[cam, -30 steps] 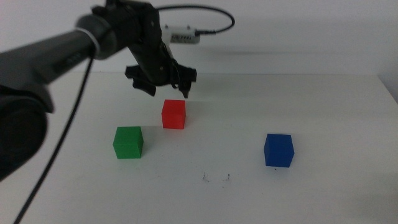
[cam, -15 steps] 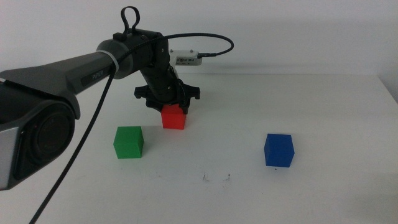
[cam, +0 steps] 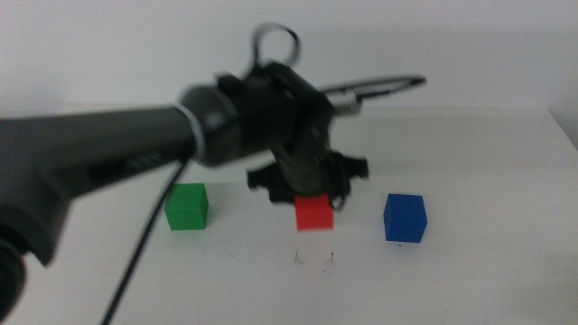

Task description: Stack red cubes first, then green, then blue cubes in a specific spot.

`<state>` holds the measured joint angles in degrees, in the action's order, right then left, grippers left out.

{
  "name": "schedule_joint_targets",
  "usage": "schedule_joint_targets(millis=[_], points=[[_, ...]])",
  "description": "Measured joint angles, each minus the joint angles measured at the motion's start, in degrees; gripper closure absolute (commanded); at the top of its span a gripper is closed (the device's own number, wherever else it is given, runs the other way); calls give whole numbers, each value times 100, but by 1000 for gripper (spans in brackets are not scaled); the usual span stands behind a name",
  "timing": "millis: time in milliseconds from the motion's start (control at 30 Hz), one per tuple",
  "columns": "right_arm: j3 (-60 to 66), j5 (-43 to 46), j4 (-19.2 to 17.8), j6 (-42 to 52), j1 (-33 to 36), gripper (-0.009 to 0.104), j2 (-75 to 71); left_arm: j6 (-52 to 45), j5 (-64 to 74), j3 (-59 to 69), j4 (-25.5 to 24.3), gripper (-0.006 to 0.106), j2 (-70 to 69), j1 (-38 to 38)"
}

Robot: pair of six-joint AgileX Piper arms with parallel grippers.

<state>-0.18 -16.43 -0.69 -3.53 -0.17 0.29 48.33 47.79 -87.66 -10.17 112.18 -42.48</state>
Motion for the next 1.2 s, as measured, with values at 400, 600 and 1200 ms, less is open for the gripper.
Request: schedule_joint_targets(millis=[400, 600, 1200], points=[[0, 0, 0, 0, 0, 2, 0, 694, -553, 396, -154, 75, 437, -206], [0, 0, 0, 0, 0, 2, 0, 505, -625, 418, -86, 71, 513, -167], [0, 0, 0, 0, 0, 2, 0, -40, -454, 427, 103, 7, 346, -158]])
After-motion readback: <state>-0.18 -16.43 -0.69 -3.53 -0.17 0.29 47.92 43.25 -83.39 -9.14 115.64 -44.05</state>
